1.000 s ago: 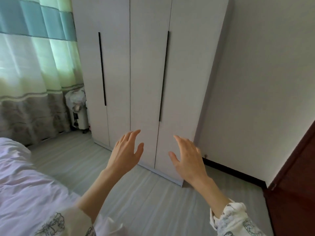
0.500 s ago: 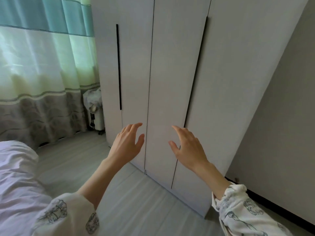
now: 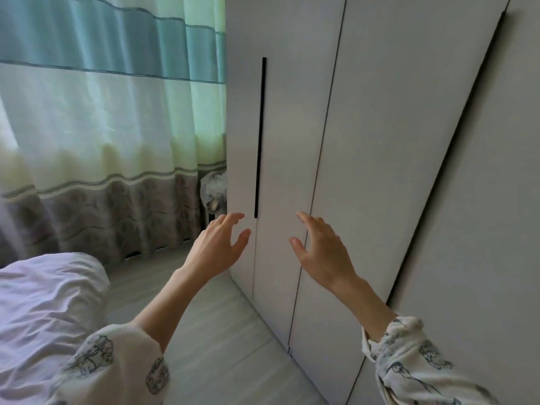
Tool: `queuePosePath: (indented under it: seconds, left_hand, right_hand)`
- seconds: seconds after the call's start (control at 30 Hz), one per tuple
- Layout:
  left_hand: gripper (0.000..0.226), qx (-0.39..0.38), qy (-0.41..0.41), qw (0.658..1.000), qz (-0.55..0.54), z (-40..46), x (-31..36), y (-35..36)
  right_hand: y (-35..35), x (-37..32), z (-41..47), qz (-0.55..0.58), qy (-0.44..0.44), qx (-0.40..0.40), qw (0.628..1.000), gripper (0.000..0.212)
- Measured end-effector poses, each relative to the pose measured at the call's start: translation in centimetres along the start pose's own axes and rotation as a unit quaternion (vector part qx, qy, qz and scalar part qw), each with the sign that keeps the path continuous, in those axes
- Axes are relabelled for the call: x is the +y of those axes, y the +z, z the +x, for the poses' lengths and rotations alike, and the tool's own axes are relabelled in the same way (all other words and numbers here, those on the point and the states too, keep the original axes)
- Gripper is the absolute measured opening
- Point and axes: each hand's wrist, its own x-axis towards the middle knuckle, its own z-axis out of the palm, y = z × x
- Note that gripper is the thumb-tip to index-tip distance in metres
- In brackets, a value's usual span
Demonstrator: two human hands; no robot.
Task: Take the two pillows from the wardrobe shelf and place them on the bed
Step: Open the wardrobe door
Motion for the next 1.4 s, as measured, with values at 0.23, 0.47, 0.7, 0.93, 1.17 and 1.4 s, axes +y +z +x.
queuePosePath:
  seconds: [0.23,0.47,0.7,0.93,1.17,1.4]
  left_hand:
    - [0.043,0.037,-0.051,0.998,-0.001,9.3,-5.4,1.9]
    - [0.038,0.023,-0.091,0.996,-0.006,17.7,-12.5,5.4]
    - [0.037,-0.022,-0.046,0.997,-0.059,30.3,-21.0,9.0]
    - [0.038,-0.070,0.011,0.991,-0.110,43.5,-25.8,10.0]
    - [0.039,-0.092,0.071,0.981,-0.155,53.6,-27.5,13.9]
    - [0.048,-0.135,-0.024,0.931,-0.338,65.0,-27.8,18.5]
  right_hand:
    - [5.3,3.4,11.9,0.036,-0.030,-0.014,0.999,0.050]
    - [12.0,6.4,21.8,0.031,-0.048,-0.027,0.998,0.050]
    - [18.5,8.9,33.3,-0.039,-0.029,-0.001,0.999,0.049]
    - [21.6,9.6,45.3,-0.136,-0.020,0.012,0.990,0.049]
    - [23.8,12.7,55.4,-0.206,0.001,0.051,0.977,0.051]
    - [27.1,17.5,63.8,-0.470,-0.042,0.014,0.882,0.055]
